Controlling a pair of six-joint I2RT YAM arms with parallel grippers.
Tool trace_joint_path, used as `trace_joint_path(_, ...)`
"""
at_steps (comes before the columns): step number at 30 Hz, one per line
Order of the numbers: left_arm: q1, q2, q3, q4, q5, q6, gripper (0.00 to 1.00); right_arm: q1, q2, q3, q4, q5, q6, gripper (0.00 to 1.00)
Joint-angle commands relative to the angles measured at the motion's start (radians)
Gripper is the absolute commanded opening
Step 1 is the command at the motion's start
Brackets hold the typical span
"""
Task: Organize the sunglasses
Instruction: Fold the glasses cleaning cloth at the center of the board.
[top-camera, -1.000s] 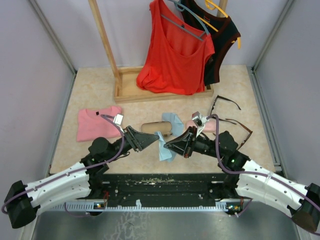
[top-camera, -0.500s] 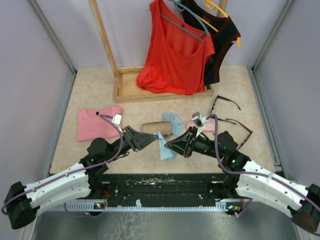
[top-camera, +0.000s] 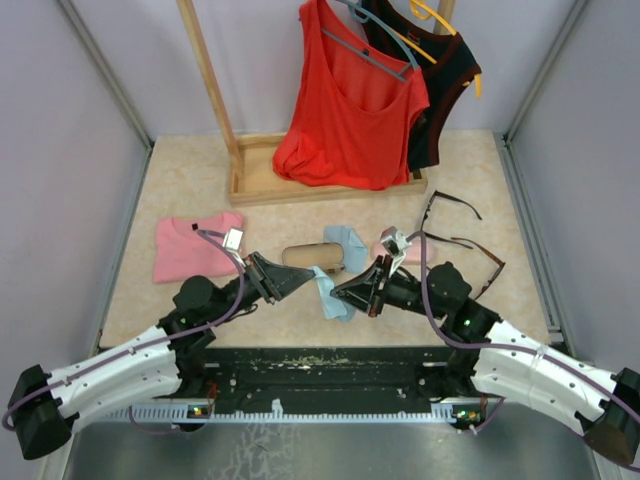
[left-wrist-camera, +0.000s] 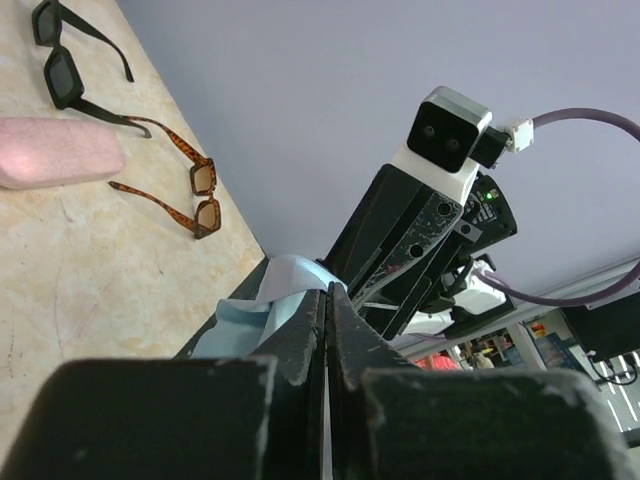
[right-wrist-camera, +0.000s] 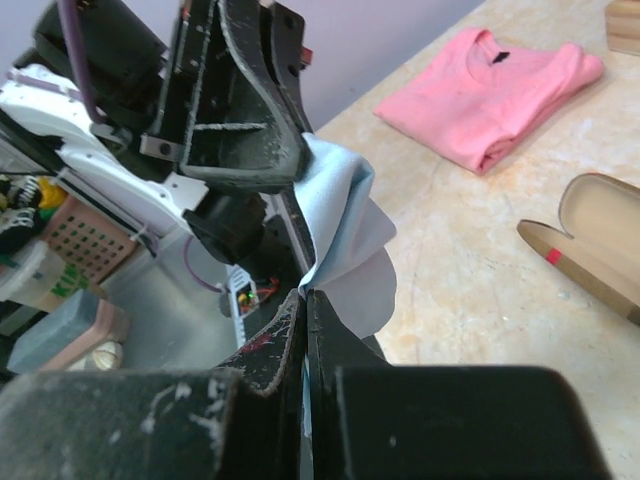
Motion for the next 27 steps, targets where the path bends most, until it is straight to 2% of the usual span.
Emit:
trace_joint_path(1, 0.005, -0.020, 0.024, -0.039, -0.022, 0.017, 0.00, -0.002, -0.017, 0.050, -0.066, 0.030, -0.080, 0.00)
trace_joint_path(10, 0.005, -0.003, 0.022, -0.245, -0.041, 0.043, 0.00, -0.003, 0.014, 0.060, -0.189, 0.093, -0.199, 0.00)
trace_joint_path(15, 0.006, 0.004, -0.045, -0.290, -0.035, 0.009, 0.00, -0.002, 0.081, 0.042, -0.198, 0.042, -0.221, 0.00)
trace_joint_path(22, 0.006, -0.014, -0.174, -0.295, -0.092, -0.038, 0.00, -0.002, 0.234, -0.011, -0.103, 0.001, -0.213, 0.00)
trace_joint_path(27, 0.005, 0.017, -0.258, -0.229, -0.133, -0.063, 0.00, -0.003, 0.405, -0.012, -0.031, -0.002, -0.228, 0.02)
